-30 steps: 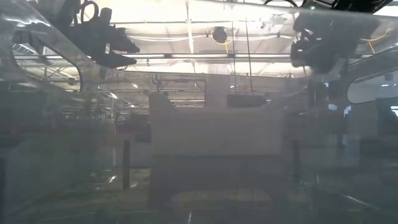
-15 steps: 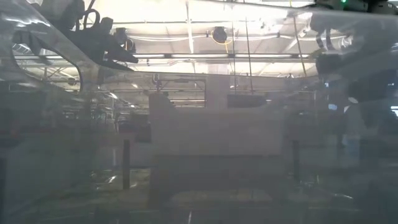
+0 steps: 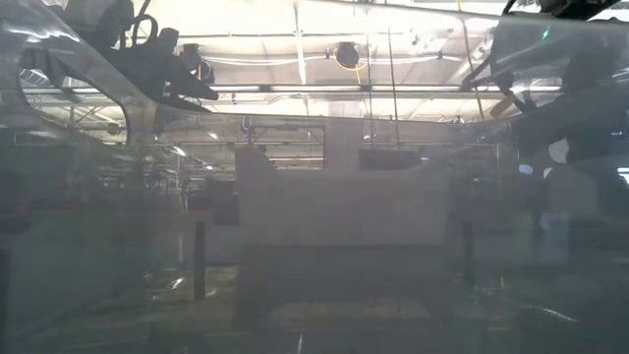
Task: Sort & place blocks by color
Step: Put the bottom right rectangle block into the transparent bin
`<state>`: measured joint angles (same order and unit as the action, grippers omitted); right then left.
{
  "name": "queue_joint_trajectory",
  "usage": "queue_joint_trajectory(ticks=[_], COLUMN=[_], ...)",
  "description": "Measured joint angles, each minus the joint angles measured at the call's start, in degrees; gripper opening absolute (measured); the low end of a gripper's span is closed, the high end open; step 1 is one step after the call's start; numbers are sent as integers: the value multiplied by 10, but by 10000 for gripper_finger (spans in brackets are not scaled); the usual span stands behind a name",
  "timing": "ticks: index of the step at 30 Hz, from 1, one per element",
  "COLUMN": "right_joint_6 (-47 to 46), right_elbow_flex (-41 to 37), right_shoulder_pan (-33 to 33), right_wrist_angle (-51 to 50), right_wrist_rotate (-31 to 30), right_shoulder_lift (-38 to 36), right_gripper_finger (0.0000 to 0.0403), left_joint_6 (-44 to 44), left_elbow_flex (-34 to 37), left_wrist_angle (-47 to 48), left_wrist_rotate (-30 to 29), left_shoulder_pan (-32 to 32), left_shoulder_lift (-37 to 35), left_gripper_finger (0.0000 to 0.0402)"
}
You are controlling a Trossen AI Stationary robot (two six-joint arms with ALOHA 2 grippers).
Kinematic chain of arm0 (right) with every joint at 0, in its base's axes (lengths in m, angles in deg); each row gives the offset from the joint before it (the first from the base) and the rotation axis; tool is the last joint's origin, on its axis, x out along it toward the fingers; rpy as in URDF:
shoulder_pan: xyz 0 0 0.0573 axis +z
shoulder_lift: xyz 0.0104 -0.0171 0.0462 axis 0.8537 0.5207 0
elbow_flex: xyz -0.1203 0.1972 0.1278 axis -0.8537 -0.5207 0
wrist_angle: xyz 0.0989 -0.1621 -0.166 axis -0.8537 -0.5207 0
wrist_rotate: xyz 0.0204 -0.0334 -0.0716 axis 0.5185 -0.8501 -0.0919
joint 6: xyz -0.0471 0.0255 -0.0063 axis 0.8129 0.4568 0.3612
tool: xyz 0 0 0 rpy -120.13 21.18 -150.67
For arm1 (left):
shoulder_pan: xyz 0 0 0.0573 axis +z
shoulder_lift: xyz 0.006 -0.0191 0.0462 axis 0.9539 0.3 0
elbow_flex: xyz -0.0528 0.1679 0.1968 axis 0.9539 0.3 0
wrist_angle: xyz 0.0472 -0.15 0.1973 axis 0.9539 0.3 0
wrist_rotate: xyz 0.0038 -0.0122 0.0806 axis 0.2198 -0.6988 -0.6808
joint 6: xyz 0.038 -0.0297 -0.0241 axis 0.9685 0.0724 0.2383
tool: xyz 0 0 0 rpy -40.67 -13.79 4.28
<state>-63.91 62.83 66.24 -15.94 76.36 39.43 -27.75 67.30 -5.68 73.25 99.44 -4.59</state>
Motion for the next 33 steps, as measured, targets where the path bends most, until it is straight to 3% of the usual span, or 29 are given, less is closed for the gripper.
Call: queue_joint_trajectory(ticks=[6,19,29,33], right_joint_6=[0,-4,-40,-22], right_elbow_flex=[0,0,0,0], right_shoulder_pan=[0,0,-1,-4], right_wrist_angle=[15,37,110,173], right_wrist_rotate=[10,17,27,-19], right_shoulder_lift=[8,24,8,-20], right_gripper_finger=[175,36,34,34], left_joint_6=[0,3,1,13], left_elbow_flex=[0,0,0,0], left_wrist_angle=[1,28,28,7], left_wrist_rotate=[0,0,0,0], left_shoulder_pan=[0,0,0,0], left_shoulder_lift=[0,0,0,0], left_gripper_finger=[200,200,200,200])
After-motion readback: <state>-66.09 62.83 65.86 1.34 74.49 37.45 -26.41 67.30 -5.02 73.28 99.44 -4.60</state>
